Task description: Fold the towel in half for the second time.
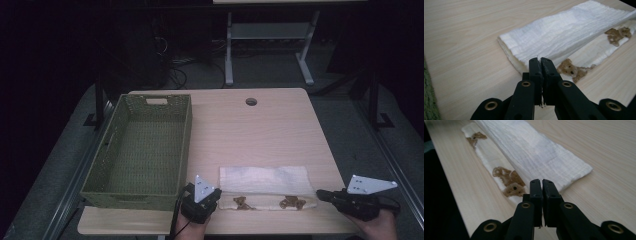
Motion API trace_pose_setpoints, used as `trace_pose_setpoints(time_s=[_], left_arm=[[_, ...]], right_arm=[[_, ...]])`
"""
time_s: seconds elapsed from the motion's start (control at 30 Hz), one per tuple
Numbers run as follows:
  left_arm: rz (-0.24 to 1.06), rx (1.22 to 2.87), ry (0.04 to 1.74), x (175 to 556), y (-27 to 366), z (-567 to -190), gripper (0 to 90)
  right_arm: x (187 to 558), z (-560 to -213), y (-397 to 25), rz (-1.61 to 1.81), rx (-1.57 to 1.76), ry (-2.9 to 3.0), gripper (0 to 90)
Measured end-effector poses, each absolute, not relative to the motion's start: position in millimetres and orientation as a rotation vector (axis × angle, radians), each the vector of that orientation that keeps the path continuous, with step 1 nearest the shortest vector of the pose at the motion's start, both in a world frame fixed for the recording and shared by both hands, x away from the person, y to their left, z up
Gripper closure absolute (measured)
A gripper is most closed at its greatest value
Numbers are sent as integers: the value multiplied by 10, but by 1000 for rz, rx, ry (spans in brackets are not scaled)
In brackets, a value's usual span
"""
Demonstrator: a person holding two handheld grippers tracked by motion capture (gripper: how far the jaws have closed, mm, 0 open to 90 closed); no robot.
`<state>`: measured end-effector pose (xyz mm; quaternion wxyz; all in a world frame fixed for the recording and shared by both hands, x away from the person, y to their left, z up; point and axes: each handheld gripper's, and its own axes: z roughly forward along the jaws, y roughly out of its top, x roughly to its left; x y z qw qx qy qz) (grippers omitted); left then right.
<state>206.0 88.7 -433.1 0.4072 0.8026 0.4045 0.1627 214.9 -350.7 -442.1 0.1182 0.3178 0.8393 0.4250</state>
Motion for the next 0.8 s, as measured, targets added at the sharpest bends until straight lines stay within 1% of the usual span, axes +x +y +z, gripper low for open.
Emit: trace_pose_setpoints(time_s=[0.33, 0.37, 0.4, 0.5, 0.73, 0.8], left_arm=[[329, 2089, 1041, 2048, 883, -4536, 860], [328, 2086, 1044, 2045, 890, -4533, 835], [333, 2084, 1045, 2044, 897, -4524, 787], [331, 2085, 1034, 2058, 897, -4475, 739], [349, 2078, 1005, 2193, 790, -4377, 660], [358, 2088, 1002, 2274, 777, -4363, 651]], right_arm=[[2154, -4564, -3463, 1176, 931, 2549, 860], [2158, -4567, -3470, 1180, 923, 2549, 844], [2159, -4563, -3476, 1187, 921, 2547, 787], [2171, -4525, -3472, 1212, 930, 2519, 739], [2272, -4437, -3440, 1234, 905, 2487, 705], [2308, -4421, -3440, 1246, 907, 2478, 704]])
